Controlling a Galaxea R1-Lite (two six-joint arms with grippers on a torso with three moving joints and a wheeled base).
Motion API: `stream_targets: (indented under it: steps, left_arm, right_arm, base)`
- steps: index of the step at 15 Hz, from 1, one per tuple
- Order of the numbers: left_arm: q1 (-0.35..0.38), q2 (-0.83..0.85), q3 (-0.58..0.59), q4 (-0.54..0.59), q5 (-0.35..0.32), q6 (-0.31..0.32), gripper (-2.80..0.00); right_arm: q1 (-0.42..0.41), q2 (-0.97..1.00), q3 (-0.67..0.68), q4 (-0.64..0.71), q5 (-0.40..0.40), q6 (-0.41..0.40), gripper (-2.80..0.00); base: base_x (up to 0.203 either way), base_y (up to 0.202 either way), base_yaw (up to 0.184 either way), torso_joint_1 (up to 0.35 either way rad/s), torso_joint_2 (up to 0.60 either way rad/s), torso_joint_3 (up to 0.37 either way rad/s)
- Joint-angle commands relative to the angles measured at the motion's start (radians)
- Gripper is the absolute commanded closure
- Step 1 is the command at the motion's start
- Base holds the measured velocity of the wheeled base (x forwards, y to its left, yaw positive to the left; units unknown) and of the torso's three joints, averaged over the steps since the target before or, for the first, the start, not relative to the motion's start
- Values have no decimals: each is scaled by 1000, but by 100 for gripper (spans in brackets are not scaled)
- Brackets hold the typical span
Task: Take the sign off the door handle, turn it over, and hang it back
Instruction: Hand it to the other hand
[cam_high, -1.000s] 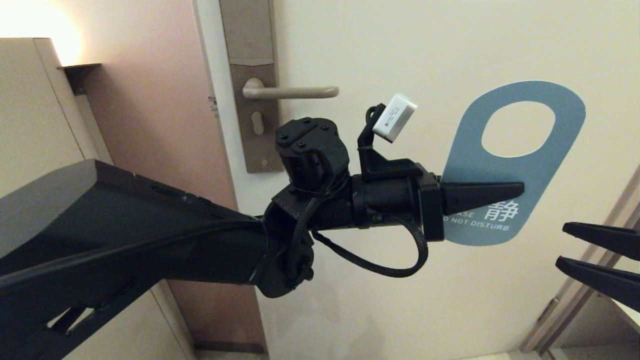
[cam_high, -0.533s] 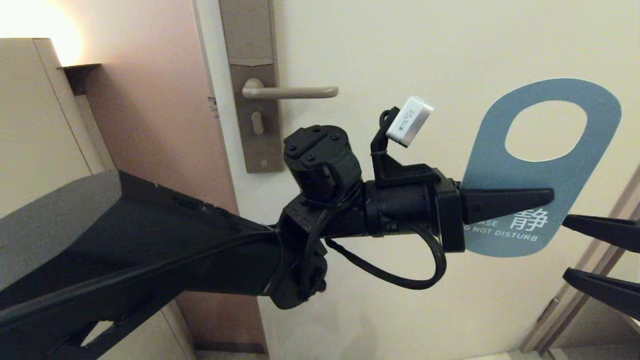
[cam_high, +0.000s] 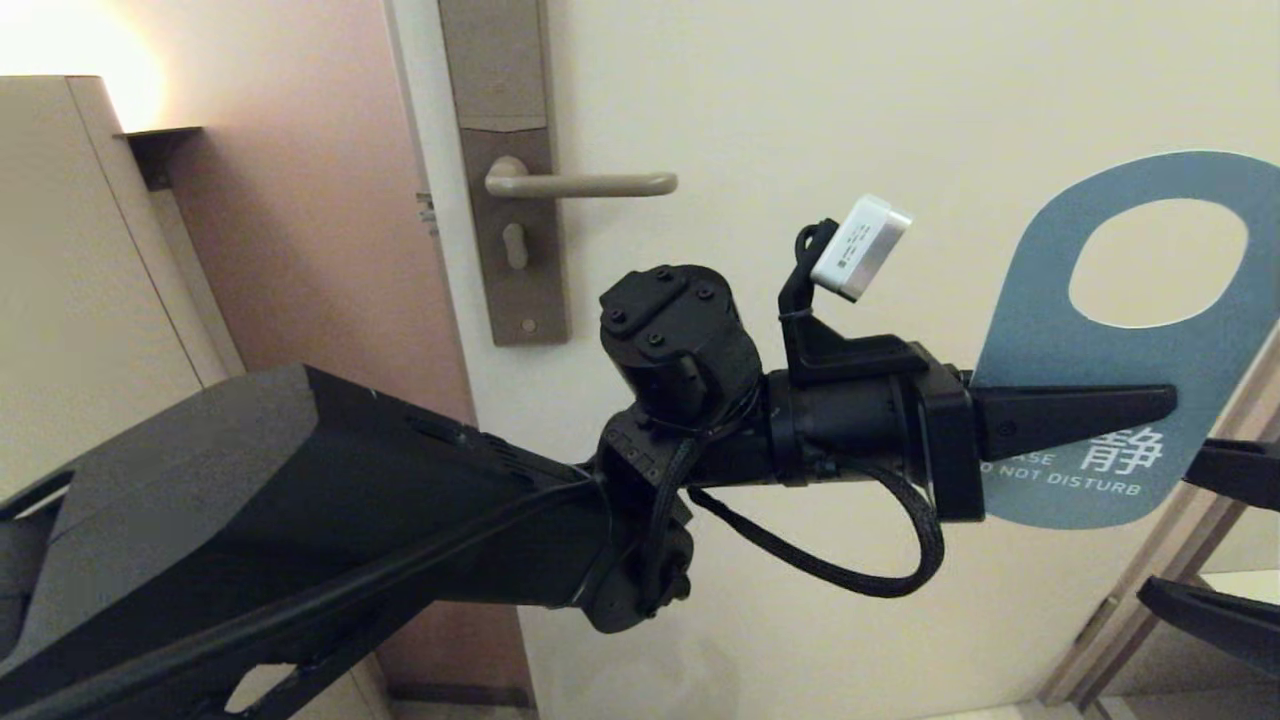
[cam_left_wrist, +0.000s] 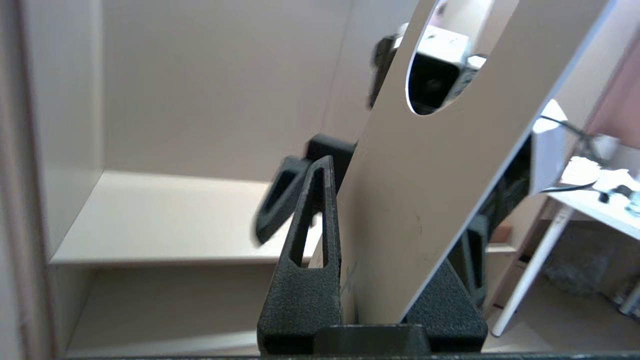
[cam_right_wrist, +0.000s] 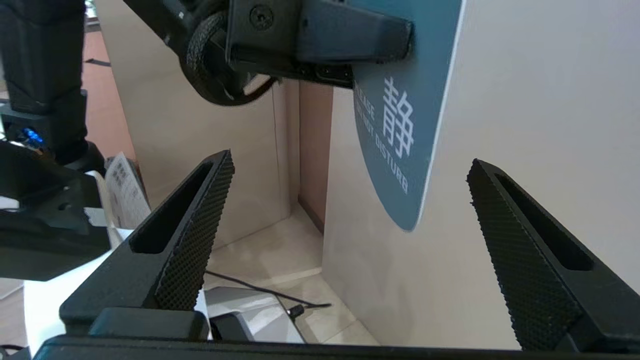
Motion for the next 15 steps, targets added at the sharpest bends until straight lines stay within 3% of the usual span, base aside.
stream_targets:
  steps: [1, 9, 15]
  left_arm:
    - [-6, 18, 2, -44, -3, -21, 0]
    - [-45, 38, -6, -68, 7, -37, 0]
    - [-54, 59, -23, -98, 70, -36, 0]
  right_arm:
    - [5, -19, 1, -1, 5, -1, -280]
    - [54, -59, 10, 0, 3, -1, -280]
    - [54, -91, 71, 1, 2, -3, -280]
  base:
    - [0, 0, 0, 0, 0, 0]
    - [0, 0, 0, 0, 0, 0]
    - [0, 0, 0, 0, 0, 0]
